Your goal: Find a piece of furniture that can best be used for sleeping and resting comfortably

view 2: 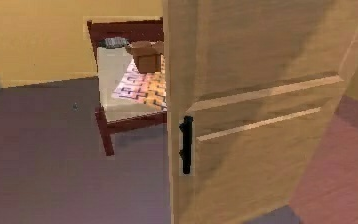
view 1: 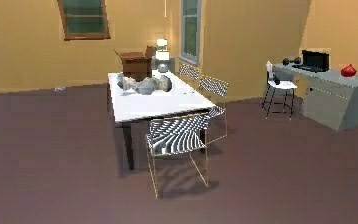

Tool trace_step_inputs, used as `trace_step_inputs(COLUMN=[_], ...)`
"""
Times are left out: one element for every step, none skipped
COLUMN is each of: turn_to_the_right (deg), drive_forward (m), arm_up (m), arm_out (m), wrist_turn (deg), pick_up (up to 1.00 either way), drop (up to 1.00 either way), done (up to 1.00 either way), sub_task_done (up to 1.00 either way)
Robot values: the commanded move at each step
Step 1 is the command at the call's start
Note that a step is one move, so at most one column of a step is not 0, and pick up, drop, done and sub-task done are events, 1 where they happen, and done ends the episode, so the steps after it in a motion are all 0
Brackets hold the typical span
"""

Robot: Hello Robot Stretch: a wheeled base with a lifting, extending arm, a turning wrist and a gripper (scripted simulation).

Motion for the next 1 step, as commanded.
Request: trace_step_inputs(turn_to_the_right=[24.0], drive_forward=[0.0], arm_up=[0.0], arm_out=[0.0], wrist_turn=[0.0], pick_up=[0.0], drop=[0.0], done=[0.0], sub_task_done=[0.0])
